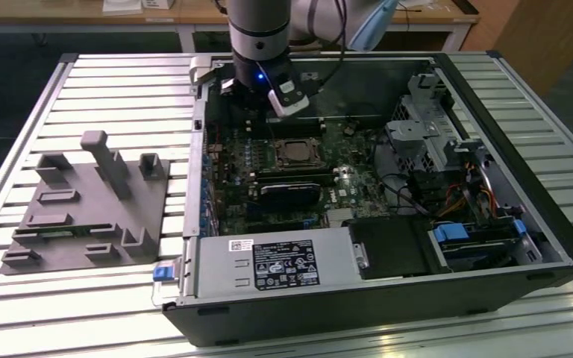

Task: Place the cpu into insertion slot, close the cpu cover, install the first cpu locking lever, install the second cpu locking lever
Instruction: 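Install the first cpu locking lever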

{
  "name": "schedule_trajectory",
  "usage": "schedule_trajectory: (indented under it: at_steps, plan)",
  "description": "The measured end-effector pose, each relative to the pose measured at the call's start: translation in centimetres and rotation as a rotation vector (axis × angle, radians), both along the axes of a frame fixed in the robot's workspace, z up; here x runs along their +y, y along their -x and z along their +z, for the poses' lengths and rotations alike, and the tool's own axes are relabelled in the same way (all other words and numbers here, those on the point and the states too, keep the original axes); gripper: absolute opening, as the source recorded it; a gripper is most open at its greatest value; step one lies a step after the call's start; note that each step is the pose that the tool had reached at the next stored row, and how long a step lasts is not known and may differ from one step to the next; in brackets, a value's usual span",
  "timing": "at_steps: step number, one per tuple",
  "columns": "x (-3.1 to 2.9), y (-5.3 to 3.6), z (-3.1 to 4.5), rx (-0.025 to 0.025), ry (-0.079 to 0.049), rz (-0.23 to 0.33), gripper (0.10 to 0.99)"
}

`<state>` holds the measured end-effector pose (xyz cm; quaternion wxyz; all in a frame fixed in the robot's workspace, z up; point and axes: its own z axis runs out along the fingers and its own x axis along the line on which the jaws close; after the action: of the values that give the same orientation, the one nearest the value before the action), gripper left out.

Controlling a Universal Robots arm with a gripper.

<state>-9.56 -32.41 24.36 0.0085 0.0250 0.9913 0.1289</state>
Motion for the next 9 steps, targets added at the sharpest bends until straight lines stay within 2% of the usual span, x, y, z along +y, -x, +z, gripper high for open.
schedule_trajectory:
  at_steps: [9]
  plan:
    - [0.03,-1.93,0.00,0.0000,0.005,0.000,0.106]
